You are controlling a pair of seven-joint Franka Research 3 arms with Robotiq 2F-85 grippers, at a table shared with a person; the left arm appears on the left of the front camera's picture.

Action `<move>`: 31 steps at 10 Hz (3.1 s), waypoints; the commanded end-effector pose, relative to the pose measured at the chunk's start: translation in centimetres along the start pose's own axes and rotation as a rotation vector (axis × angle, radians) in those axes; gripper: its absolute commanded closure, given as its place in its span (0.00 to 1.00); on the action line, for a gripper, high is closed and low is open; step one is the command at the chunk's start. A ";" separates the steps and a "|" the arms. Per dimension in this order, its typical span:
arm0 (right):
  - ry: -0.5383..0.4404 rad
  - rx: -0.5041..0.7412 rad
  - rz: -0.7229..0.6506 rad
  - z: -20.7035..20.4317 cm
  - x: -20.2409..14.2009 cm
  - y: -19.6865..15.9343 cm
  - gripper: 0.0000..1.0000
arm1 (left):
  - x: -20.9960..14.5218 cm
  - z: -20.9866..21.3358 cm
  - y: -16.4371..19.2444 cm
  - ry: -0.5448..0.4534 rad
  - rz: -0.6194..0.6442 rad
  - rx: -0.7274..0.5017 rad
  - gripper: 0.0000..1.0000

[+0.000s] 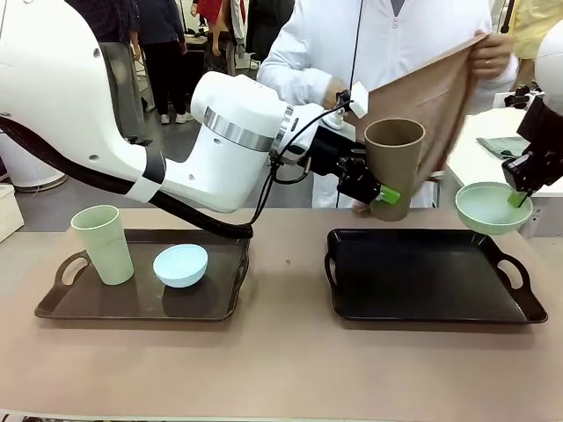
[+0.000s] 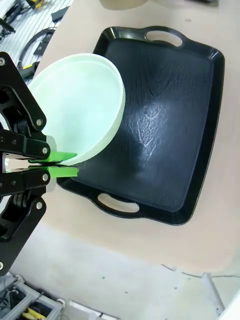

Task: Set up a tray with a mat and arrange the tableware.
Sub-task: Place the Picnic Bowl and Reusable plastic cup back onto the Handle tray in front of the human's position.

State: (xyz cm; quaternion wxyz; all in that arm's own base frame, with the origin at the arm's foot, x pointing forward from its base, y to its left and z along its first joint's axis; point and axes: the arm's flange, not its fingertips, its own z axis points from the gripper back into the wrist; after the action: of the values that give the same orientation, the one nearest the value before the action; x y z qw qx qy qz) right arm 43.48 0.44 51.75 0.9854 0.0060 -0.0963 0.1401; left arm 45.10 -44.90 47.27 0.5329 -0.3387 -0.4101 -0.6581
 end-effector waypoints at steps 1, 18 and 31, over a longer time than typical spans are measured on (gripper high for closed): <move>-0.008 -0.007 -0.002 -0.1 0.2 -0.1 1.00 | 0.4 0.1 0.3 -0.015 -0.001 0.001 1.00; -0.008 -0.007 -0.002 -0.1 0.2 -0.1 1.00 | 0.4 0.1 0.3 -0.015 -0.001 0.001 1.00; -0.008 -0.007 -0.002 -0.1 0.2 -0.1 1.00 | 0.4 0.1 0.3 -0.015 -0.001 0.001 1.00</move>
State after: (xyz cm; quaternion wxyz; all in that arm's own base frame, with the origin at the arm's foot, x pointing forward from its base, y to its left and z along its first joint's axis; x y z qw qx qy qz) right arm 43.55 0.42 51.68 0.9855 0.0061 -0.0957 0.1399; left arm 45.32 -44.97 47.35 0.5327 -0.3376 -0.4117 -0.6578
